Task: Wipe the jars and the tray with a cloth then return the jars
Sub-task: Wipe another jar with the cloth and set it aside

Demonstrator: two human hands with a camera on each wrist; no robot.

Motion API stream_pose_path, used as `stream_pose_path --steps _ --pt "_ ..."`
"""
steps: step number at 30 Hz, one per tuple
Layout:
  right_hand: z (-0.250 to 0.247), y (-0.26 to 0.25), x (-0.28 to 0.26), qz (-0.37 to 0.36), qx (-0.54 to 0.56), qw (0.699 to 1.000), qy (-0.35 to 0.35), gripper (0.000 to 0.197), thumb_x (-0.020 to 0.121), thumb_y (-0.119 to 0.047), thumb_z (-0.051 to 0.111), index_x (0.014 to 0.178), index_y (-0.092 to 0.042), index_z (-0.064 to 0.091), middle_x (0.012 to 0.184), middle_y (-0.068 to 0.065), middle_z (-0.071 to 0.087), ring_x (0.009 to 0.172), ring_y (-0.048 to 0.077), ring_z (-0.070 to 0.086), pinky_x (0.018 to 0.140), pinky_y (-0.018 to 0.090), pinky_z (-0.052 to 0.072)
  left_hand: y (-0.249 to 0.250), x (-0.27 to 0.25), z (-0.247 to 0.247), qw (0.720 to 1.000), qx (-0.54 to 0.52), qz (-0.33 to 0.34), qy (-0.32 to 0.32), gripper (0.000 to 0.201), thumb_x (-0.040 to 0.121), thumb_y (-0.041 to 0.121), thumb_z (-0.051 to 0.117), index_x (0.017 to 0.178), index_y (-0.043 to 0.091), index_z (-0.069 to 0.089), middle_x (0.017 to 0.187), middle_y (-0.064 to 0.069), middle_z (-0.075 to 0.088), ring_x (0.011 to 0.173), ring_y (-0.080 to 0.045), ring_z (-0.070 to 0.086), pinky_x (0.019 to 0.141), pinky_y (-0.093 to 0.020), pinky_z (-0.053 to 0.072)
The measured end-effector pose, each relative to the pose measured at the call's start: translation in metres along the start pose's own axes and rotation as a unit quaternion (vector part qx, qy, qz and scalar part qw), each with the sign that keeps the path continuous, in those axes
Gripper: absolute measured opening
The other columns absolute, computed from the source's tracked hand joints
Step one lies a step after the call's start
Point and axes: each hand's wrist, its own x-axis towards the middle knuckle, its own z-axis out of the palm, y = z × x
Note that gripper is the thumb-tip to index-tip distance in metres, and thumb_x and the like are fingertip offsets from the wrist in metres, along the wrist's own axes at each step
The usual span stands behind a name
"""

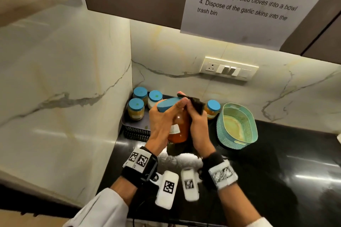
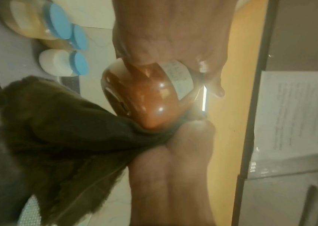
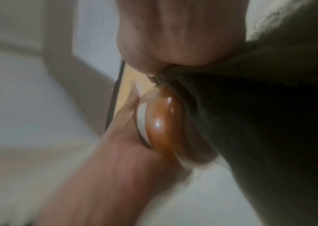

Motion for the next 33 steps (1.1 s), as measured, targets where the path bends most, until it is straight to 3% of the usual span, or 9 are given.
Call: stream_pose_path --steps 3,8,12,16,22,27,29,31,33 --pt "0.003 -0.005 -0.004 -0.008 -0.031 0.999 0.014 0.027 0.109 -0.029 0.051 0.128 -0.027 0.07 0.116 0.003 0.078 0.111 0.022 0.074 0.099 0.048 0.058 0.003 0.001 0.002 1.0 0.009 0.01 -0.009 0.073 0.06 0.051 0.095 0.112 0.004 0.072 0.099 -0.008 0.08 0.093 -0.026 0.077 0.088 -0.042 0.063" --pt "0.004 0.035 -0.026 -0.203 -0.139 0.969 -0.007 0.053 0.105 -0.022 0.055 0.156 -0.025 0.043 0.163 0.001 0.043 0.152 0.022 0.038 0.123 0.047 0.036 0.005 0.013 0.002 1.0 -0.013 -0.011 -0.006 0.077 0.059 0.054 0.097 0.107 0.0 0.071 0.095 -0.012 0.077 0.09 -0.03 0.074 0.094 -0.051 0.061" --pt "-0.011 0.018 -0.003 0.003 0.022 0.998 0.063 0.031 0.105 -0.022 0.057 0.134 -0.015 0.065 0.125 0.009 0.074 0.115 0.026 0.071 0.097 0.047 0.058 0.003 0.007 0.005 0.997 0.044 -0.048 -0.029 0.091 0.056 0.066 0.093 0.126 0.016 0.061 0.114 -0.003 0.076 0.104 -0.019 0.075 0.087 -0.039 0.062" --pt "-0.024 -0.005 0.015 0.124 0.103 0.986 0.051 0.042 0.097 -0.034 0.06 0.13 -0.008 0.069 0.128 0.025 0.07 0.119 0.045 0.066 0.106 0.06 0.05 0.01 0.004 0.01 0.996 0.056 -0.053 -0.044 0.083 0.053 0.065 0.093 0.12 0.019 0.072 0.106 -0.001 0.08 0.103 -0.02 0.076 0.089 -0.036 0.061" --pt "-0.004 -0.004 0.0 0.04 0.085 0.99 0.105 0.032 0.102 -0.033 0.061 0.126 -0.015 0.07 0.122 0.017 0.073 0.118 0.038 0.068 0.095 0.046 0.059 0.016 0.01 0.013 0.997 0.028 -0.056 -0.044 0.029 0.076 0.038 0.087 0.09 0.016 0.075 0.082 -0.002 0.08 0.077 -0.021 0.077 0.08 -0.04 0.063" --pt "0.005 -0.001 -0.022 -0.081 0.039 0.995 0.035 0.051 0.1 -0.042 0.062 0.139 -0.011 0.061 0.134 0.012 0.069 0.126 0.027 0.065 0.096 0.035 0.058 0.014 0.015 0.005 0.999 0.011 -0.025 -0.034 0.057 0.064 0.052 0.093 0.101 0.014 0.075 0.089 -0.002 0.08 0.087 -0.024 0.076 0.078 -0.039 0.063" --pt "0.0 -0.012 -0.003 -0.042 0.027 0.997 0.052 0.029 0.104 -0.03 0.058 0.127 -0.015 0.068 0.121 0.013 0.074 0.116 0.028 0.07 0.088 0.032 0.059 0.012 0.013 0.008 0.998 0.036 -0.003 -0.046 0.066 0.059 0.058 0.093 0.108 0.018 0.073 0.097 0.0 0.08 0.092 -0.021 0.077 0.081 -0.036 0.064" --pt "-0.006 -0.022 0.012 0.02 0.039 0.998 0.054 0.027 0.105 -0.029 0.057 0.124 -0.018 0.072 0.118 0.013 0.076 0.117 0.032 0.07 0.087 0.035 0.058 0.013 0.008 0.012 0.996 0.06 0.023 -0.059 0.062 0.059 0.055 0.094 0.108 0.025 0.07 0.097 0.004 0.079 0.089 -0.012 0.077 0.075 -0.025 0.062" --pt "-0.002 -0.026 0.007 0.001 0.044 0.998 0.051 0.025 0.106 -0.03 0.055 0.12 -0.03 0.076 0.116 0.006 0.078 0.115 0.026 0.072 0.09 0.034 0.059 0.018 0.008 0.014 0.995 0.065 0.04 -0.068 0.063 0.061 0.052 0.094 0.112 0.023 0.071 0.1 0.002 0.08 0.091 -0.012 0.077 0.077 -0.027 0.062"
